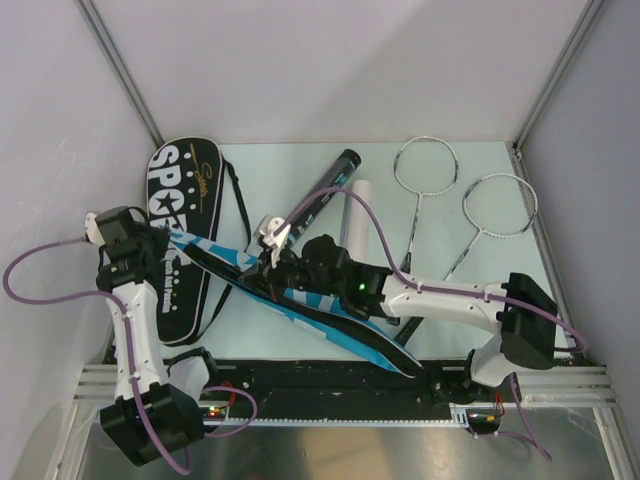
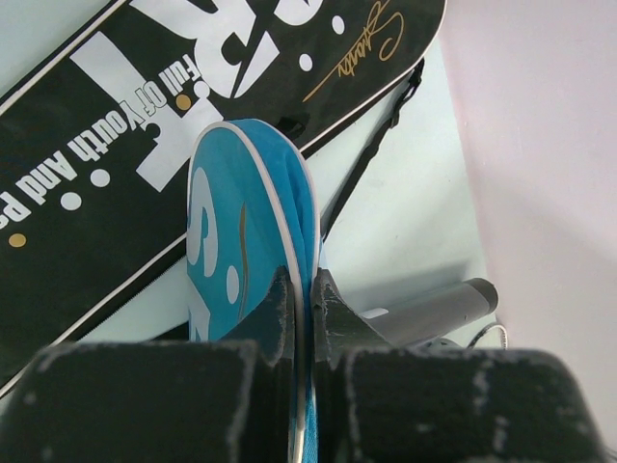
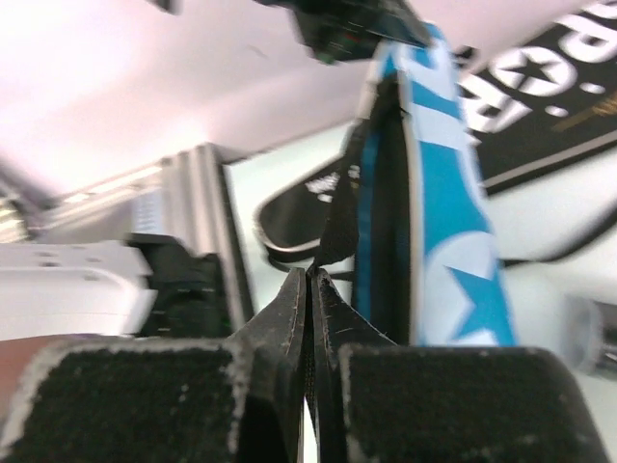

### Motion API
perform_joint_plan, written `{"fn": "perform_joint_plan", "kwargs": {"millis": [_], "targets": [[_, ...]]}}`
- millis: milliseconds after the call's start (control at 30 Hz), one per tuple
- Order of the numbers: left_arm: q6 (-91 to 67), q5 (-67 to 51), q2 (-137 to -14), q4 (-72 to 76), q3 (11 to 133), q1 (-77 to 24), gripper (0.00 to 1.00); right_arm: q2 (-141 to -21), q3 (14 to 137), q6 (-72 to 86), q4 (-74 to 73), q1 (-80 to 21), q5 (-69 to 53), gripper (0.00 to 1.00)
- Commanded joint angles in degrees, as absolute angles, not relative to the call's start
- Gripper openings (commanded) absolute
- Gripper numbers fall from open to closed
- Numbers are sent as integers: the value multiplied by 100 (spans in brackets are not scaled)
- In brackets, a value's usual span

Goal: Pack up the badminton gear
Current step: Zip the racket bag at the center of the board.

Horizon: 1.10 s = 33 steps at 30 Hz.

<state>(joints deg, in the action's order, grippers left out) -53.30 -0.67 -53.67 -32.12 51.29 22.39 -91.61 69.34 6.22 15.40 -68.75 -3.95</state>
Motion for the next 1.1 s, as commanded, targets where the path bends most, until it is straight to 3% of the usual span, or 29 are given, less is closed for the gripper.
{"fn": "perform_joint_plan", "kwargs": {"millis": [0,133,500,833,1067], "targets": [[-5538,-80,-5293,-3024,5032,2205,0,-9052,7139,1480,1804,-7232,-934,0],[-5638,-161,-5286,-3024,4985,2206,0,-9349,7137,2074,1985,-7460,-847,0],[-5920,-171,-5117,-3024,4882,2210,0,-10053,7199,1917,1774,-7902,592,0],[-5693,148,-5024,-3032,4788,2210,0,-9272,7186,1415,1761,-7521,1400,0],[-5382,124,-4954,-3027,4771,2218,0,-9137,7037,808,2463,-7034,1142,0]]}}
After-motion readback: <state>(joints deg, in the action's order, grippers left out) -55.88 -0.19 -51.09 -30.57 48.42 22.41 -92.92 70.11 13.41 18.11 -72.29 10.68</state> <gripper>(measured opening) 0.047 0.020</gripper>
